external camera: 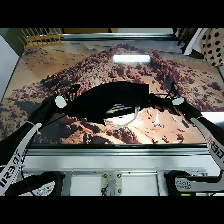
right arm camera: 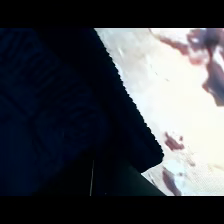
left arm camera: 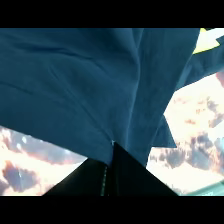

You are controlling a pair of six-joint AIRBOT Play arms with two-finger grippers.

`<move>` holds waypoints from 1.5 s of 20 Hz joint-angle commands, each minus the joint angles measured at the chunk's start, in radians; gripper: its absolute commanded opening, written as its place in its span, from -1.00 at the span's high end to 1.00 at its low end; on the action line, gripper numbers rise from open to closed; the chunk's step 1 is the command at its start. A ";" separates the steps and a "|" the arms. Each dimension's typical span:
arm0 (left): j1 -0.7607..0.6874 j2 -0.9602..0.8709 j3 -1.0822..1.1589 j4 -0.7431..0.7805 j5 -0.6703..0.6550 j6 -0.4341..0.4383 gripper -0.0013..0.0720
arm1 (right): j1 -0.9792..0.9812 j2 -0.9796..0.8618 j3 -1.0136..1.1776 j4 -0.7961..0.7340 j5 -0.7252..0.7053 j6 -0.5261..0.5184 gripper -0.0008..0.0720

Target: Fold the clothes and pants, and hang the long-sleeved shirts on hangers.

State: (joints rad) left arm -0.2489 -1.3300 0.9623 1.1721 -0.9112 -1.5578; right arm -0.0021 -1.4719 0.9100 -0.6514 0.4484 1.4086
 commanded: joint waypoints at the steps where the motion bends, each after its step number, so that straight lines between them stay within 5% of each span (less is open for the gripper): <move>1: 0.046 0.061 0.089 0.069 -0.014 -0.002 0.95 | -0.021 0.102 0.083 -0.054 0.080 -0.071 0.92; 9: 0.207 0.476 0.508 0.064 -0.051 -0.002 0.95 | -0.111 0.603 0.357 -0.183 0.402 -0.063 0.92; 15: 0.207 0.743 0.541 0.064 -0.040 -0.059 0.95 | -0.111 0.887 0.357 -0.188 0.489 0.082 0.92; 19: 0.207 0.824 0.541 0.058 0.079 -0.111 0.95 | -0.111 0.967 0.357 -0.253 0.565 0.221 0.93; 24: 0.207 0.665 0.541 0.058 0.047 -0.111 0.95 | -0.111 0.909 0.356 -0.300 0.761 0.375 0.93; 30: 0.129 0.143 0.547 0.057 0.064 -0.106 0.95 | -0.013 0.459 0.355 -0.534 0.834 0.364 0.92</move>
State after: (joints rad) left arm -0.0792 -0.9573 1.5028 1.2312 -0.8776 -1.6669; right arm -0.0650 -0.8169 1.2652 -1.0420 1.2537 1.7634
